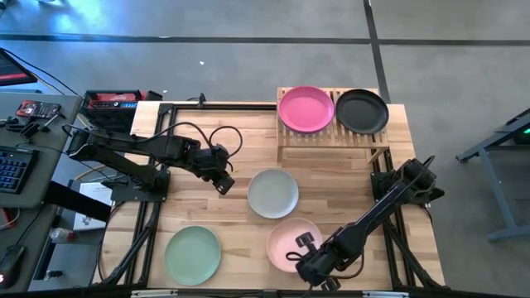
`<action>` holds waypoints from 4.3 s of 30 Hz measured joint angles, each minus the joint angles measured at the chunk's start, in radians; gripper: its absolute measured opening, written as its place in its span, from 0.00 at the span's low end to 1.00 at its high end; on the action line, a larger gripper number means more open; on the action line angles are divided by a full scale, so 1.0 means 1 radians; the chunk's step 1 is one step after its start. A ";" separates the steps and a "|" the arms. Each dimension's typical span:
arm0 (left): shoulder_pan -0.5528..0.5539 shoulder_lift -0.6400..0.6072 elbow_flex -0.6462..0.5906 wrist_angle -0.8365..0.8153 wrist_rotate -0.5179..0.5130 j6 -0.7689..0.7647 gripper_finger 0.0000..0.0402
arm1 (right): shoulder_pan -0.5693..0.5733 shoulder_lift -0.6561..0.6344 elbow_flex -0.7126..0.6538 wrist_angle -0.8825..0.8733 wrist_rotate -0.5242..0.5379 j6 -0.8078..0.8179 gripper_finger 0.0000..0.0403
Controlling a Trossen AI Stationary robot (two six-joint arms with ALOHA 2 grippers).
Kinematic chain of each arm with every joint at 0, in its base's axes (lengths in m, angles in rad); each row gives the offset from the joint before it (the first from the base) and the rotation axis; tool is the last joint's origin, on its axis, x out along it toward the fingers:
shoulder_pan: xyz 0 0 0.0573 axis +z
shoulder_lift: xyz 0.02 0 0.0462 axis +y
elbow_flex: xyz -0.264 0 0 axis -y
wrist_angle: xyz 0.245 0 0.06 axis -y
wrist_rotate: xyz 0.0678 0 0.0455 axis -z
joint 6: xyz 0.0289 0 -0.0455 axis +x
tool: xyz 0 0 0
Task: Place and stack plates onto a shelf
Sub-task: Stack the brown plate on top of the black plate on the shelf
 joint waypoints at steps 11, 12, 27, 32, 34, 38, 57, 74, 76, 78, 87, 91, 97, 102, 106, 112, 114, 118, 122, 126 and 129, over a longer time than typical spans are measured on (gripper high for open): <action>0.000 0.000 0.000 0.000 0.000 0.001 0.26 | 0.000 0.000 0.182 -0.276 0.025 0.034 0.00; 0.000 0.000 0.000 0.000 0.000 0.001 0.26 | 0.000 0.000 0.200 -0.299 0.038 0.034 0.00; 0.000 0.000 0.000 0.000 -0.024 0.000 0.26 | -0.009 -0.001 0.479 -0.654 0.285 0.080 0.00; 0.000 0.000 0.000 0.000 -0.025 0.000 0.26 | -0.025 -0.001 0.595 -0.784 0.417 0.105 0.00; 0.000 0.000 0.000 0.000 -0.025 0.001 0.26 | -0.039 -0.001 0.643 -0.848 0.466 0.133 0.00; 0.000 0.000 0.000 0.000 -0.027 0.031 0.26 | -0.069 -0.008 0.728 -0.934 0.562 0.182 0.00; 0.008 0.001 0.000 -0.005 -0.026 0.232 0.26 | -0.287 -0.193 0.806 -0.933 0.874 0.123 0.00; 0.086 0.000 0.000 -0.021 -0.024 0.502 0.26 | -0.640 -0.320 0.805 -0.933 0.987 0.121 0.00; 0.103 0.000 0.000 -0.025 -0.024 0.537 0.26 | -0.680 -0.320 0.805 -0.933 0.973 0.121 0.00; 0.122 0.000 0.000 -0.029 -0.025 0.569 0.26 | -0.717 -0.320 0.805 -0.933 0.950 0.123 0.00; 0.192 0.000 0.000 -0.032 -0.026 0.663 0.26 | -0.865 -0.319 0.804 -0.933 0.912 0.175 0.00; 0.217 0.000 0.000 -0.032 -0.026 0.665 0.26 | -0.929 -0.319 0.804 -0.933 0.873 0.157 0.00; 0.255 0.000 0.000 -0.031 -0.025 0.659 0.26 | -1.007 -0.319 0.804 -0.932 0.817 0.057 0.00; 0.283 0.000 0.000 -0.031 -0.024 0.629 0.26 | -1.071 -0.319 0.804 -0.933 0.760 -0.020 0.00; 0.302 0.000 0.000 -0.030 -0.024 0.601 0.26 | -1.128 -0.322 0.804 -0.932 0.699 -0.077 0.00; 0.324 0.000 0.000 -0.029 -0.024 0.550 0.26 | -1.193 -0.364 0.780 -0.928 0.608 -0.131 0.00; 0.326 0.000 0.000 -0.029 -0.024 0.541 0.26 | -1.208 -0.405 0.715 -0.931 0.591 -0.128 0.00; 0.330 0.000 0.000 -0.028 -0.024 0.522 0.26 | -1.207 -0.507 0.525 -0.921 0.603 -0.129 0.00; 0.330 0.000 0.000 -0.027 -0.024 0.522 0.26 | -1.184 -0.580 0.378 -0.892 0.589 -0.164 0.00; 0.330 0.000 0.000 -0.023 -0.024 0.521 0.26 | -1.184 -0.632 0.256 -0.887 0.543 -0.127 0.00; 0.330 0.000 0.000 -0.019 -0.024 0.499 0.26 | -1.184 -0.658 0.165 -0.852 0.514 -0.099 0.00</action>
